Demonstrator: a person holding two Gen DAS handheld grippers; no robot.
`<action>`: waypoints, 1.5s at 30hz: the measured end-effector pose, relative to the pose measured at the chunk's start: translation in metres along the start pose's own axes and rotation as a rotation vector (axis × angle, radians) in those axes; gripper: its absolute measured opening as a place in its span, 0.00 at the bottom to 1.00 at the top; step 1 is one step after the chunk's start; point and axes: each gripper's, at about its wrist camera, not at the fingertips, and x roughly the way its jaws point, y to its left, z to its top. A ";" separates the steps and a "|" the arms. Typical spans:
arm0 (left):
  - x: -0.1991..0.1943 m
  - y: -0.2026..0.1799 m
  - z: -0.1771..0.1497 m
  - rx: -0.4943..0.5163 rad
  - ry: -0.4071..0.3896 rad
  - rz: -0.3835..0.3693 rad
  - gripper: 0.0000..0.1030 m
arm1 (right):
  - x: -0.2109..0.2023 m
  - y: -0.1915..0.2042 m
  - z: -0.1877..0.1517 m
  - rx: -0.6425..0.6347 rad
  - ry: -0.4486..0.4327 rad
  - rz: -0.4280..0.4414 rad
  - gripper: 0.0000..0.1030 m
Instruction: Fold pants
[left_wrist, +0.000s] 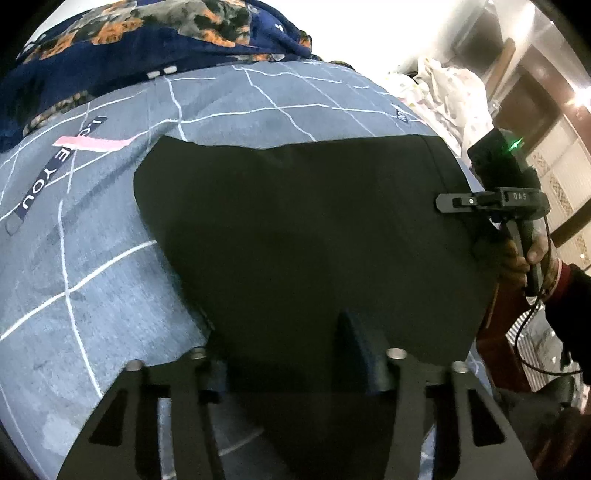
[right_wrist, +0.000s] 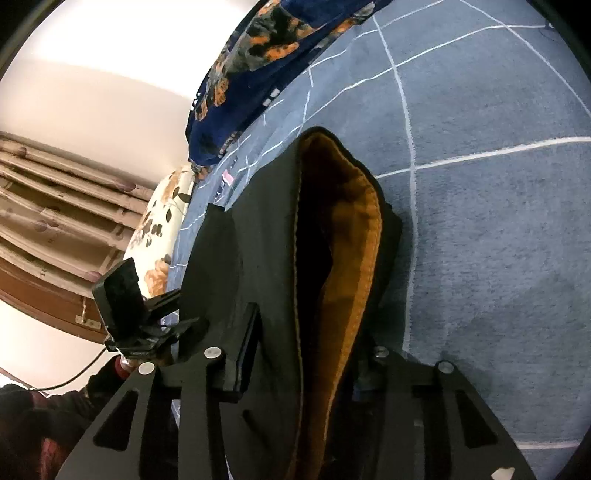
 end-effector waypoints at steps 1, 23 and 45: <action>0.000 0.002 0.001 -0.004 0.001 -0.006 0.47 | 0.000 -0.001 -0.001 0.007 -0.002 0.008 0.36; -0.023 0.014 0.011 -0.073 -0.122 -0.159 0.22 | -0.006 0.046 -0.004 0.066 -0.106 0.037 0.24; -0.165 0.179 0.041 -0.283 -0.441 0.381 0.22 | 0.180 0.188 0.138 -0.061 -0.036 0.208 0.23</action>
